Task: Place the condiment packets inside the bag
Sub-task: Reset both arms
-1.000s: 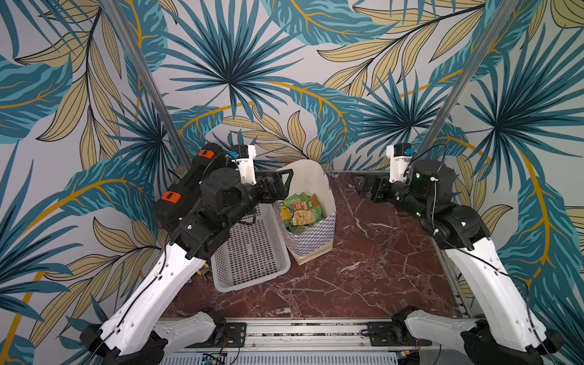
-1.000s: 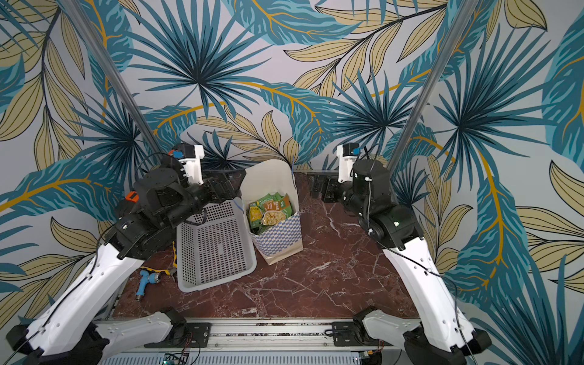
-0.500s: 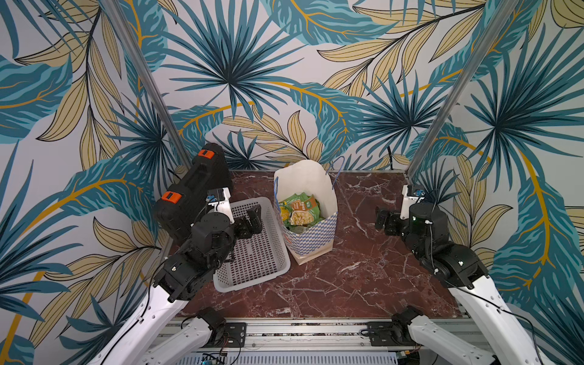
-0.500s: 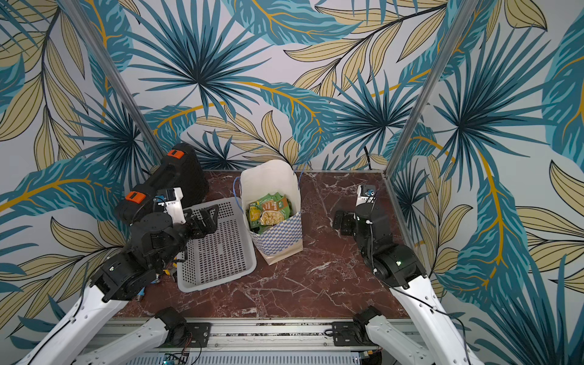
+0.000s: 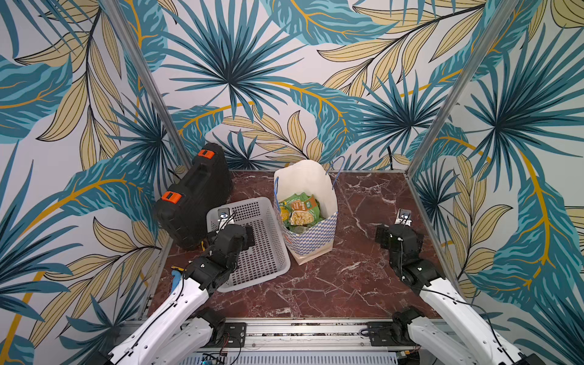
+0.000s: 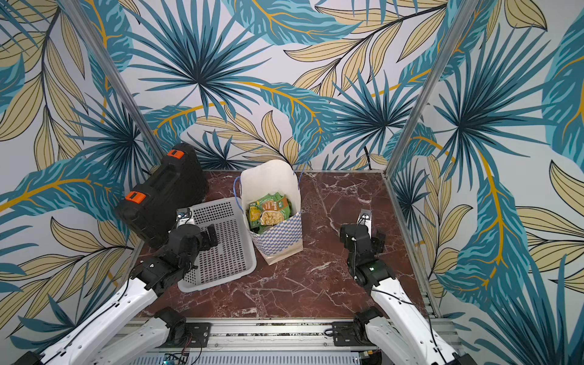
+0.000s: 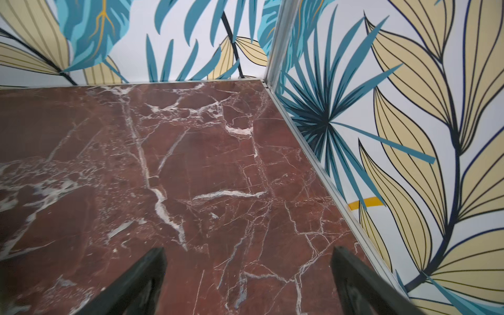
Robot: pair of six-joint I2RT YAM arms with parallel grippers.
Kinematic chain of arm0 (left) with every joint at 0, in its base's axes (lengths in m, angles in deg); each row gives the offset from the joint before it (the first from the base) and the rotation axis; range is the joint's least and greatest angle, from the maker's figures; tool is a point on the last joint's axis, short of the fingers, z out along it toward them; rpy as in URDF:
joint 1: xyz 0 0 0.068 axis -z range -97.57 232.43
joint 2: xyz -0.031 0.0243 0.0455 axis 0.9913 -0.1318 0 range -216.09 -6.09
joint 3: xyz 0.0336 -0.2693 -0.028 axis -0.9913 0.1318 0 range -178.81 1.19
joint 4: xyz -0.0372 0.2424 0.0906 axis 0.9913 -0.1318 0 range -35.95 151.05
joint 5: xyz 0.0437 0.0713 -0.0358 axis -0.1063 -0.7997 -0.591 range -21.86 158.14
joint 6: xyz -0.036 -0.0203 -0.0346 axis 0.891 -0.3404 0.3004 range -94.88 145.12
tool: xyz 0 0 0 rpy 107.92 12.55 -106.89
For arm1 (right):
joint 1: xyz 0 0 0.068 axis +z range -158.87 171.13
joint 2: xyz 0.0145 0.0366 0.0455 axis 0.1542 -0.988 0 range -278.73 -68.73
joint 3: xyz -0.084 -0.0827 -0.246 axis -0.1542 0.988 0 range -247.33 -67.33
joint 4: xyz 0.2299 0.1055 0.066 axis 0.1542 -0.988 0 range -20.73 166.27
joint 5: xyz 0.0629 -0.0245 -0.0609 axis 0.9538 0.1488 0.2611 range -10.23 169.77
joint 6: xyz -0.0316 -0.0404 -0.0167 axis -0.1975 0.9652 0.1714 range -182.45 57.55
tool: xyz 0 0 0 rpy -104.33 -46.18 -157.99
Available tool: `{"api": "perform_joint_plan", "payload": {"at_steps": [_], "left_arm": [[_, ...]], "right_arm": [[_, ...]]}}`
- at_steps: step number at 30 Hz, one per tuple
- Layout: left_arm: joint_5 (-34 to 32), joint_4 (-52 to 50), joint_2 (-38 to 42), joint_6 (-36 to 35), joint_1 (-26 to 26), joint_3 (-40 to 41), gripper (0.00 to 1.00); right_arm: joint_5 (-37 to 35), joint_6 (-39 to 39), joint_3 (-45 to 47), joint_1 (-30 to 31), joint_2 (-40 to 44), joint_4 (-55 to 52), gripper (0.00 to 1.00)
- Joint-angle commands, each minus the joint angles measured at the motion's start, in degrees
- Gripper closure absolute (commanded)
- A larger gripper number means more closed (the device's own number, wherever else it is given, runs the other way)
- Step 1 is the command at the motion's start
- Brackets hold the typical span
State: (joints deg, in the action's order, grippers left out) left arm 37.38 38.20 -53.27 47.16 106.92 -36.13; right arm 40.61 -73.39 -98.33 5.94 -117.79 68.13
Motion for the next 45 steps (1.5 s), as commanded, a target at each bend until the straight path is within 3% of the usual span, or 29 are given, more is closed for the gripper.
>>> {"api": "perform_joint_plan", "payload": {"at_steps": [1,4,6,10,12,17,20,24,27,32,35,36,37,38,45], "left_arm": [[2.91,9.65,1.75,-6.83,-3.78,4.12,0.0],[3.0,16.88,1.79,-9.63,-5.21,8.86,0.0],[8.19,23.86,1.74,-15.15,-6.4,12.97,0.0],[12.3,37.53,1.52,-23.91,-7.8,21.24,0.0],[14.04,43.39,0.24,-25.02,-9.38,23.81,0.0],[16.31,51.45,-7.88,-23.24,-14.74,24.01,0.0],[15.57,58.36,-15.13,-24.48,-15.43,23.64,0.0],[15.35,64.13,-22.92,-26.6,-15.69,20.98,0.0],[16.5,68.13,-28.11,-28.47,-15.69,19.02,0.0],[20.07,78.53,-38.33,-29.44,-16.54,19.2,0.0],[21.95,77.92,-39.61,-29.67,-17.07,18.42,0.0],[21.65,76.12,-39.52,-29.43,-17.18,17.57,0.0],[21.6,75.02,-39.76,-29.19,-17.32,16.71,0.0],[22.48,73.63,-39.78,-28.74,-17.87,16.05,0.0],[24.17,71.38,-39.85,-27.94,-19.04,14.82,0.0]], "right_arm": [[1.97,0.23,3.3,-2.65,-2.91,13.88,0.0],[2.6,0.15,5.43,-3.57,-7.48,21.16,0.0],[2.14,0.78,6.27,-3.94,-10.69,24.93,0.0],[3.91,0.78,8.84,-5.6,-15.99,33.51,0.0],[4.74,0.99,10.13,-5.93,-18.55,38.5,0.01],[7.23,4.1,12.26,-6.08,-23.46,50.57,0.01],[7.16,7.04,11.81,-6.14,-25.83,53.41,0.0],[7.49,9.62,13.23,-6.63,-33.76,66.3,0.0],[9.84,9.47,10.31,-6.59,-33.71,59.97,0.01],[11.33,9.76,9.38,-6.93,-34.65,59.24,0.01],[15.96,9.07,10.45,-8.5,-36.3,61.19,0.0],[16.65,11.06,11.26,-8.65,-39.33,67.78,0.01],[16.53,10.74,10.69,-8.61,-39.5,67.33,0.0],[16.95,8.85,9.13,-8.93,-37.35,60.21,0.0],[18.2,8.88,9.3,-9.71,-37.63,60.69,0.0]]}}
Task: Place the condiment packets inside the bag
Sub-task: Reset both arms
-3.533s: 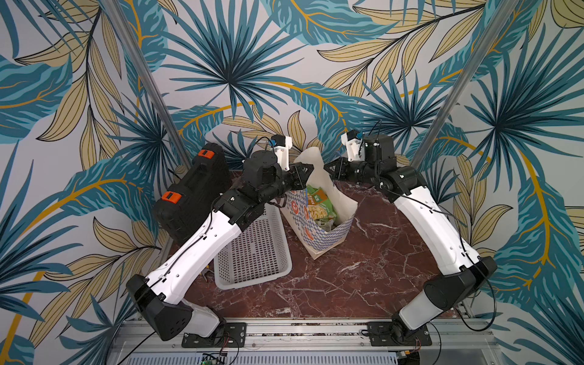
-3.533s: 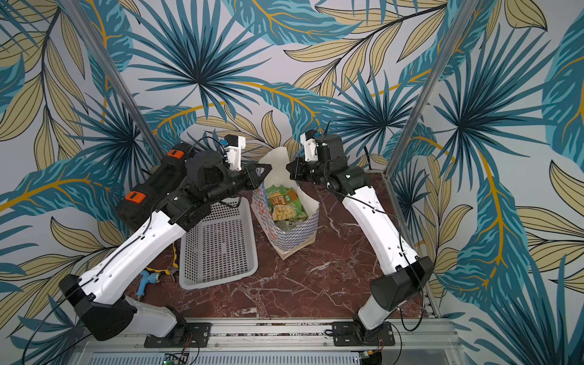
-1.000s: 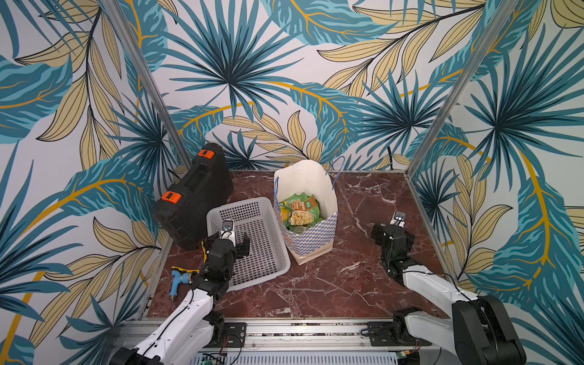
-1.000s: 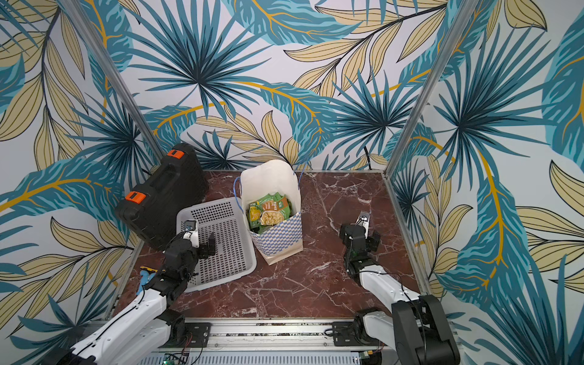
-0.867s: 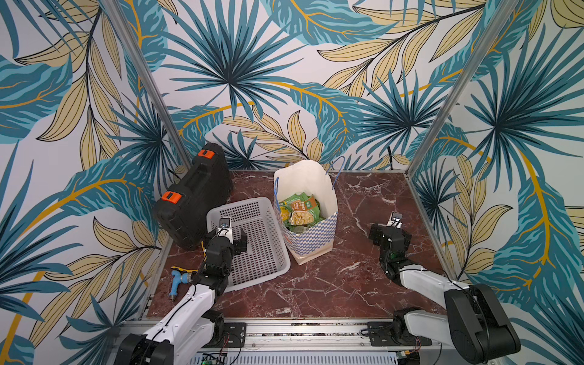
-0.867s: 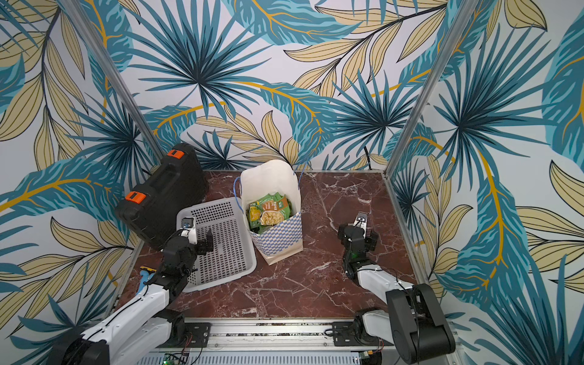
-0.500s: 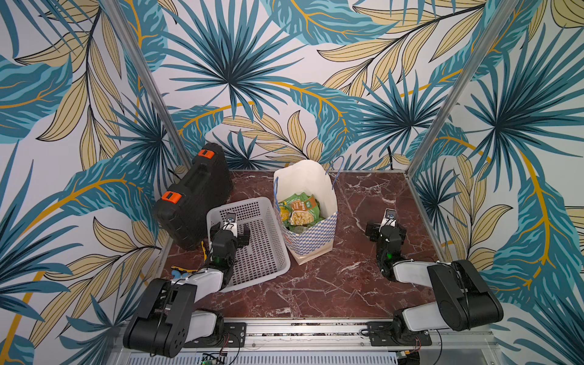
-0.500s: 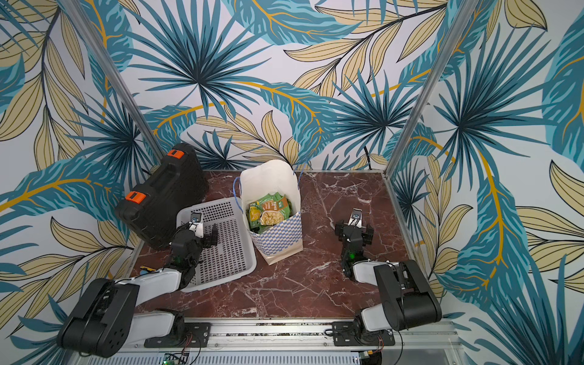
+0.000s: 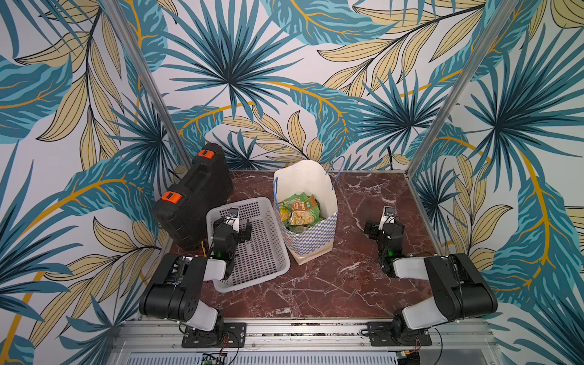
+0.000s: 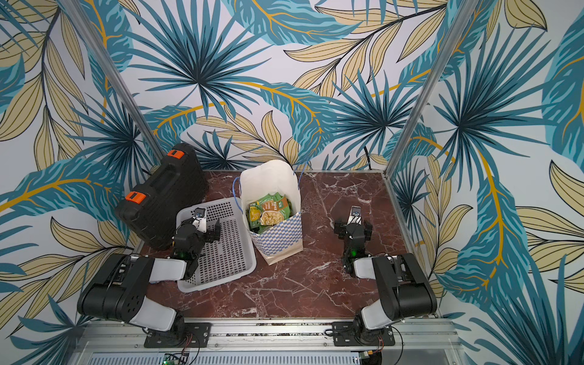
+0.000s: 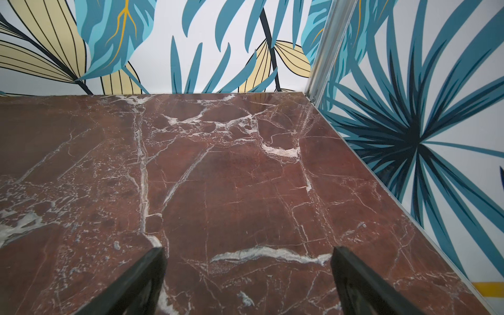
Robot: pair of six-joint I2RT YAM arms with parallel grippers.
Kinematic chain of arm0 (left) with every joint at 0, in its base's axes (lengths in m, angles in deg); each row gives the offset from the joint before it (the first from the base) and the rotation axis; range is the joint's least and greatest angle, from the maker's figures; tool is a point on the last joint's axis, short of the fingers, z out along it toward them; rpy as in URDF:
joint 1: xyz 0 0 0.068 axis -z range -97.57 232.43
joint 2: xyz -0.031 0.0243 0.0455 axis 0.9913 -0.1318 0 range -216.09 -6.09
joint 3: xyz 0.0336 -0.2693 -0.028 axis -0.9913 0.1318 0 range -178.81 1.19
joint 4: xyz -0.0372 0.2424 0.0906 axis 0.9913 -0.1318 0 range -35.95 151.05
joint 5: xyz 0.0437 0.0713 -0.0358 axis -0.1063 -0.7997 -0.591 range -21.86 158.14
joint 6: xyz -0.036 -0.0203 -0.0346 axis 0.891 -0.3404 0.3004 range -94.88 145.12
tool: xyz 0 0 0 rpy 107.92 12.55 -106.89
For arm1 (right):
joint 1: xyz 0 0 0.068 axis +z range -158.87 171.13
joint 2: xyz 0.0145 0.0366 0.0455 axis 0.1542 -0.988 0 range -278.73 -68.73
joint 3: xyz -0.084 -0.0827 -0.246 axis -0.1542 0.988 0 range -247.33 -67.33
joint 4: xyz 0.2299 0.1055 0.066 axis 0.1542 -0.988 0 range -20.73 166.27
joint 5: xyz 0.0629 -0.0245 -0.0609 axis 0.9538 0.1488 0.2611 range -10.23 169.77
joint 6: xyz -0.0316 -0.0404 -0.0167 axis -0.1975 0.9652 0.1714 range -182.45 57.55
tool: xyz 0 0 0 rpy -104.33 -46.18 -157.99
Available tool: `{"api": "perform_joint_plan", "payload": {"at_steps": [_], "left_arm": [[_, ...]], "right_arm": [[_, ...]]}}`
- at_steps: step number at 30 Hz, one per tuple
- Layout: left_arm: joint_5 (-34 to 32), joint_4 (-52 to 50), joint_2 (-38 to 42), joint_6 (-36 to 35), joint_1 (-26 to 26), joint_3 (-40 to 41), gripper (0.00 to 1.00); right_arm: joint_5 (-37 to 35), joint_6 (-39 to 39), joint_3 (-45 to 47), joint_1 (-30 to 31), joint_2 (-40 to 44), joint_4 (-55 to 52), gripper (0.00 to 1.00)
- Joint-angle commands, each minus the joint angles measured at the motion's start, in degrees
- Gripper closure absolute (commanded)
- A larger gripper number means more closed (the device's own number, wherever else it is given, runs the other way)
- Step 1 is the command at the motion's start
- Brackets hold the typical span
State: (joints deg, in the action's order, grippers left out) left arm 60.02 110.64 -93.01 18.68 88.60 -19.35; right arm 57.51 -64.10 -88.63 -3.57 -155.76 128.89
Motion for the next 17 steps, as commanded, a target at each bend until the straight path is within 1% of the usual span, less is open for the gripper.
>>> {"api": "perform_joint_plan", "payload": {"at_steps": [1,17], "left_arm": [[1.53,-1.08,-0.1,0.46,-0.7,-1.99,0.0],[1.62,-1.13,-0.15,0.48,-0.79,-2.01,0.0]], "right_arm": [[1.2,-0.36,-0.42,-0.2,0.25,-0.04,0.01],[1.52,-0.37,-0.6,-0.27,0.26,-0.28,0.01]]}}
